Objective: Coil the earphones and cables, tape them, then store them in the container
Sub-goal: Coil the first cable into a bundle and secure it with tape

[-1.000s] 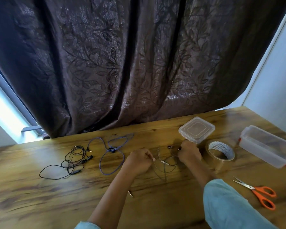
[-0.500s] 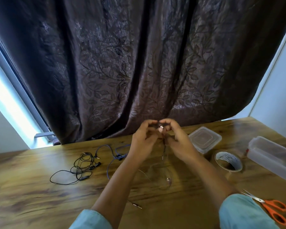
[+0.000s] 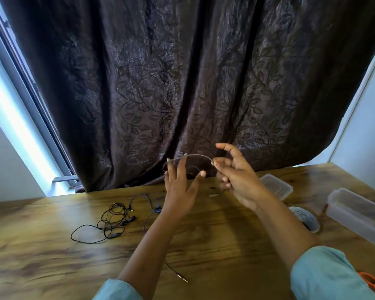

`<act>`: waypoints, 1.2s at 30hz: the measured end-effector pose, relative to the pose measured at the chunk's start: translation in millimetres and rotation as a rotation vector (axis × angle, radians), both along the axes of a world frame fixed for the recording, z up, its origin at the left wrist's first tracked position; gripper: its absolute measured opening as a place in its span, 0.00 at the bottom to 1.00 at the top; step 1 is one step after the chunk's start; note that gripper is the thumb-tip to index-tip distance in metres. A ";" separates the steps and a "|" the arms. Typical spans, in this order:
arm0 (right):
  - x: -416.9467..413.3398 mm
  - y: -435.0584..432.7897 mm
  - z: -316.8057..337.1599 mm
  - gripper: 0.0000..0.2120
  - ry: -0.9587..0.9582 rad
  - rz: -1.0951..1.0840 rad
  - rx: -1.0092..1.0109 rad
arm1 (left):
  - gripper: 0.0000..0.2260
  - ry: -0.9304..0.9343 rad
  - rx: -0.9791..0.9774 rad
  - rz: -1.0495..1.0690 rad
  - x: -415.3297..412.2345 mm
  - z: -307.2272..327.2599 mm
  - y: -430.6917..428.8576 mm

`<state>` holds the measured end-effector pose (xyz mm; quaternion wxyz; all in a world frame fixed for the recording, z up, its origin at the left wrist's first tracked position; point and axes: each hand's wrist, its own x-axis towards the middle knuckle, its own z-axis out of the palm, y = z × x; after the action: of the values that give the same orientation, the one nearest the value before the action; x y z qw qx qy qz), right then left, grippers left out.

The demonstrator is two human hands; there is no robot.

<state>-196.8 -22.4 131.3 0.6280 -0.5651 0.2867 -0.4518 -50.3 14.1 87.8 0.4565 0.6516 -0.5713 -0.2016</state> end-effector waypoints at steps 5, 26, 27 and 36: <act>-6.1 -2.6 -1.5 0.14 0.226 0.060 0.006 | 0.34 0.166 0.031 0.159 17.2 -3.9 0.0; -54.4 -3.0 -45.9 0.10 0.704 0.875 0.374 | 0.08 1.574 -0.045 0.165 29.3 19.2 8.8; -56.7 -5.2 -56.1 0.09 0.710 0.876 0.435 | 0.08 1.633 -0.061 0.132 29.1 20.8 9.3; -54.4 -6.4 -105.8 0.25 0.920 0.682 0.664 | 0.13 1.349 0.040 -0.221 42.6 35.1 22.9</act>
<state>-251.3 -28.8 25.5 0.6902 -0.5359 0.4546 0.1723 -7.7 37.0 122.9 0.6771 0.3298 -0.2213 -0.6195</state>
